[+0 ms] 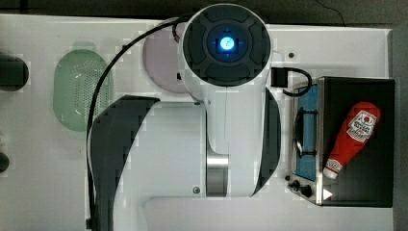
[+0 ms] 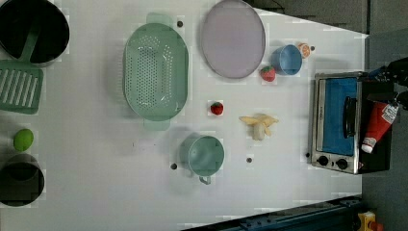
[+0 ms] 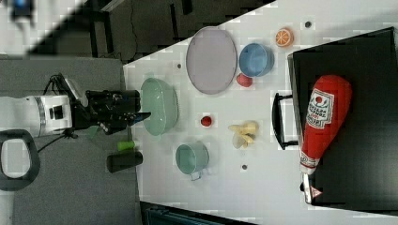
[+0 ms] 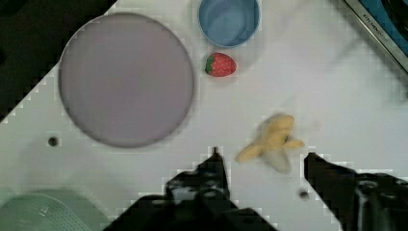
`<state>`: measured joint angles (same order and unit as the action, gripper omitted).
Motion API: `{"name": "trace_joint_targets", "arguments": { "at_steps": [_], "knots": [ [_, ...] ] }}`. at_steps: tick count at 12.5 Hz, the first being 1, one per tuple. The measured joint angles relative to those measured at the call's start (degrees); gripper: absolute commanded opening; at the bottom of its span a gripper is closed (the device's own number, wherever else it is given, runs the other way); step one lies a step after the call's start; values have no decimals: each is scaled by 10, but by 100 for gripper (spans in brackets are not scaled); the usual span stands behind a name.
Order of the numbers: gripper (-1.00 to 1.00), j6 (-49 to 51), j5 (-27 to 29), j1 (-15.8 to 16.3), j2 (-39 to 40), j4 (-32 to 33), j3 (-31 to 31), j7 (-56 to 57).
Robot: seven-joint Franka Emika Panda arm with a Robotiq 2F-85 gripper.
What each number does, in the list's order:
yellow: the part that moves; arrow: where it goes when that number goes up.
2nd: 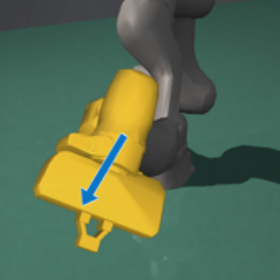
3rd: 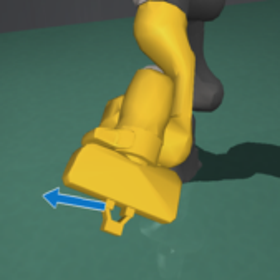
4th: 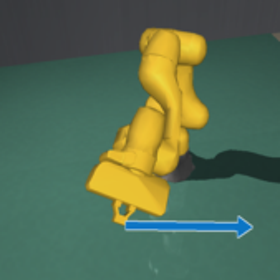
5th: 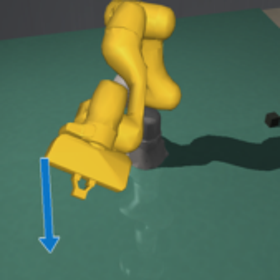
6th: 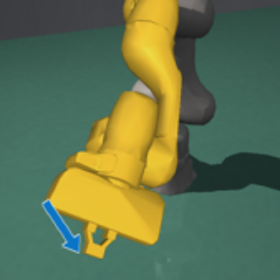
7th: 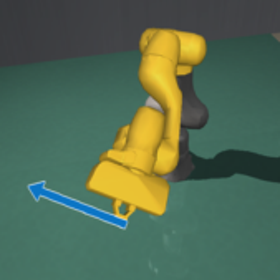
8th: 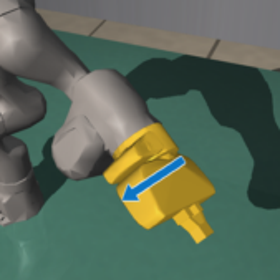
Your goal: Pick banana from table and place on plate.
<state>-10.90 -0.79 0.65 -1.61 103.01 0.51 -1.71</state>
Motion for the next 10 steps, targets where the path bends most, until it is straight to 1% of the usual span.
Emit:
{"name": "trace_joint_targets", "arguments": {
  "at_steps": [2,3,4,5,7,9,10],
  "knots": [
    [81,124,11,-16,-125,111,-2,-15],
    [99,155,15,-20,-188,147,1,-18],
    [100,157,14,-17,-239,162,8,-18],
    [100,146,16,-18,-279,161,11,-21],
    [100,94,20,-12,-315,136,14,-35],
    [100,17,18,-16,-302,138,14,-36],
    [100,-3,13,-21,-271,148,11,-36]
  ]
}}
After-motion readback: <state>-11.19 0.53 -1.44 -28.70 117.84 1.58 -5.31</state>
